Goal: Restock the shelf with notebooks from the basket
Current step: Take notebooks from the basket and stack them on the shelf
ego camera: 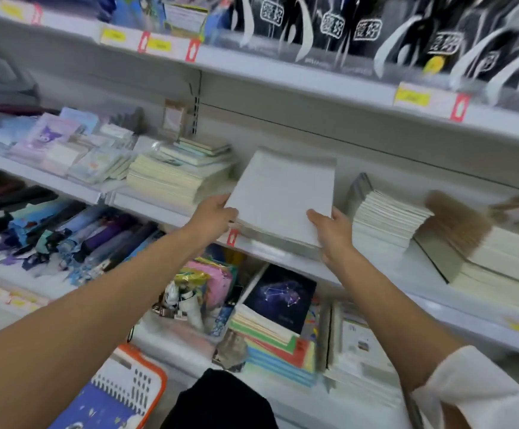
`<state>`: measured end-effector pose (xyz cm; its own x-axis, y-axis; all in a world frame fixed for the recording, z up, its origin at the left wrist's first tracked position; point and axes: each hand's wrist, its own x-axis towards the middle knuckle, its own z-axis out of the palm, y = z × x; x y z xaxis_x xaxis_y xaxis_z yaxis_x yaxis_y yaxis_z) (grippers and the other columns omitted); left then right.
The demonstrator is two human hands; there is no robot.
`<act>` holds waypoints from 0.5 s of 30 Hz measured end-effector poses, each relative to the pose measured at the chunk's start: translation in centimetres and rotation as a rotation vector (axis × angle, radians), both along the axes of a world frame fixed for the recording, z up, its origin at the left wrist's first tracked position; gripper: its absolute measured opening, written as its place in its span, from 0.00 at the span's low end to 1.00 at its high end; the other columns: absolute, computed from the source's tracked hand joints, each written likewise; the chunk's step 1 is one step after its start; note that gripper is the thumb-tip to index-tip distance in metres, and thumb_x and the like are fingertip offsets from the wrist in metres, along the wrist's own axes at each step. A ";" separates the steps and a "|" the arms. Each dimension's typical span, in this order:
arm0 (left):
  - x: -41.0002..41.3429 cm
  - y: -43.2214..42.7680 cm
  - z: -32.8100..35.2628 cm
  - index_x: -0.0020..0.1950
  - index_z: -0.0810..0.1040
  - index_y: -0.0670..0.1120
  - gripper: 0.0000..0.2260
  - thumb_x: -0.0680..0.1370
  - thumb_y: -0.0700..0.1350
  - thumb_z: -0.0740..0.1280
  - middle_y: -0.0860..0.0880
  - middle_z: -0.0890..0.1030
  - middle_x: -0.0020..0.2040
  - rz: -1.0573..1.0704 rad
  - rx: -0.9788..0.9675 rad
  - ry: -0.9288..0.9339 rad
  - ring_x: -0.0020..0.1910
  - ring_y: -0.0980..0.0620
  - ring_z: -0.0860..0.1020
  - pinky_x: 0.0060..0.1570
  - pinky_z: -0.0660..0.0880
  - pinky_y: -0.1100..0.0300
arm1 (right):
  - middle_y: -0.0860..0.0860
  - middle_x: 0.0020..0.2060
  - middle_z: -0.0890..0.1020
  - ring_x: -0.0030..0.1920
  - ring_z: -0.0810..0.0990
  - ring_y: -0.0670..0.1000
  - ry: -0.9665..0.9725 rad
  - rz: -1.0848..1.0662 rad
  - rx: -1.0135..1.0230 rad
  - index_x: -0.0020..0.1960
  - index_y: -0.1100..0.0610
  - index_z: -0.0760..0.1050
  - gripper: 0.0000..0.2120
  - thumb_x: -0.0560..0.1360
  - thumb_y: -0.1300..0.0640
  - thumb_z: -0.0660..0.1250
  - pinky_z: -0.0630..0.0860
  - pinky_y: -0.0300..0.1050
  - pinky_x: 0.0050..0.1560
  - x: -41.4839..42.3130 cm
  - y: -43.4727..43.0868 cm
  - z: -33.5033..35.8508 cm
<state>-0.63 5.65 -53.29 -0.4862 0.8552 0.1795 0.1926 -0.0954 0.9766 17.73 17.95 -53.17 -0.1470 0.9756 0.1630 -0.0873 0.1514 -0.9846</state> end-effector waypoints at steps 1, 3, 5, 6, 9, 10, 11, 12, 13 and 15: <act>0.0 1.3 0.7 0.64 0.75 0.47 0.17 0.78 0.35 0.60 0.48 0.80 0.56 0.015 0.000 0.004 0.41 0.54 0.74 0.37 0.69 0.63 | 0.55 0.53 0.83 0.49 0.83 0.52 -0.022 -0.025 0.001 0.60 0.63 0.77 0.14 0.75 0.63 0.69 0.79 0.45 0.54 -0.2 1.2 0.4; -0.3 3.5 1.4 0.72 0.69 0.43 0.23 0.77 0.30 0.61 0.44 0.77 0.63 0.031 0.002 -0.077 0.41 0.51 0.74 0.37 0.69 0.63 | 0.54 0.52 0.83 0.49 0.82 0.53 -0.093 -0.103 0.013 0.59 0.64 0.77 0.15 0.74 0.60 0.70 0.78 0.45 0.54 -0.6 3.2 0.9; -0.9 4.6 1.0 0.73 0.66 0.40 0.27 0.76 0.25 0.61 0.41 0.73 0.67 0.037 -0.005 -0.135 0.47 0.48 0.75 0.38 0.72 0.62 | 0.54 0.51 0.82 0.48 0.80 0.53 -0.136 -0.154 0.002 0.59 0.66 0.76 0.18 0.74 0.58 0.72 0.75 0.42 0.51 -1.1 4.6 0.9; -1.2 5.0 0.5 0.72 0.68 0.39 0.27 0.75 0.25 0.62 0.41 0.73 0.67 0.045 -0.013 -0.125 0.51 0.46 0.76 0.43 0.74 0.61 | 0.53 0.53 0.80 0.50 0.78 0.52 -0.135 -0.158 -0.019 0.62 0.65 0.74 0.21 0.73 0.56 0.72 0.73 0.42 0.52 -1.2 4.8 0.6; -1.7 5.3 -1.0 0.67 0.75 0.42 0.22 0.74 0.32 0.71 0.46 0.77 0.62 0.032 0.010 -0.049 0.58 0.51 0.77 0.55 0.72 0.62 | 0.49 0.59 0.72 0.55 0.74 0.48 -0.129 -0.117 0.002 0.66 0.56 0.64 0.26 0.74 0.49 0.71 0.68 0.41 0.54 0.2 4.4 -0.8; -1.8 5.4 -1.4 0.65 0.77 0.43 0.21 0.73 0.34 0.72 0.48 0.78 0.60 0.024 0.025 -0.022 0.56 0.55 0.78 0.55 0.72 0.64 | 0.47 0.59 0.72 0.54 0.74 0.46 -0.154 -0.085 0.062 0.65 0.53 0.63 0.27 0.73 0.47 0.71 0.68 0.37 0.53 0.9 4.0 -1.4; -1.8 5.5 -1.8 0.63 0.78 0.44 0.20 0.72 0.36 0.73 0.49 0.80 0.58 0.025 0.044 -0.005 0.52 0.57 0.79 0.54 0.72 0.66 | 0.44 0.58 0.73 0.54 0.75 0.42 -0.171 -0.035 0.125 0.64 0.51 0.64 0.27 0.72 0.46 0.72 0.69 0.34 0.51 1.7 3.5 -2.1; -1.9 5.7 -2.1 0.62 0.79 0.45 0.18 0.72 0.36 0.74 0.50 0.81 0.56 0.040 0.067 0.010 0.50 0.58 0.79 0.52 0.73 0.68 | 0.42 0.57 0.73 0.56 0.75 0.39 -0.198 0.022 0.186 0.64 0.50 0.65 0.27 0.71 0.46 0.74 0.69 0.33 0.52 2.5 3.0 -2.8; -1.9 6.0 -2.3 0.61 0.80 0.45 0.18 0.72 0.37 0.74 0.51 0.81 0.54 0.066 0.088 0.031 0.48 0.59 0.79 0.49 0.73 0.70 | 0.41 0.58 0.73 0.58 0.73 0.38 -0.255 0.062 0.252 0.63 0.48 0.66 0.28 0.69 0.46 0.75 0.68 0.32 0.56 3.0 2.7 -3.4; -2.2 6.5 -2.5 0.59 0.81 0.46 0.16 0.72 0.38 0.74 0.52 0.81 0.50 0.125 0.120 0.071 0.46 0.60 0.78 0.44 0.71 0.75 | 0.42 0.61 0.72 0.61 0.70 0.40 -0.421 0.083 0.380 0.62 0.47 0.68 0.26 0.69 0.47 0.76 0.66 0.36 0.63 3.6 2.6 -4.2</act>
<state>-2.79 12.15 -55.78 -0.5697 0.7595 0.3142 0.2786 -0.1811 0.9432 21.31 20.56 -57.39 -0.3486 0.8425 0.4108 0.2743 0.5108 -0.8148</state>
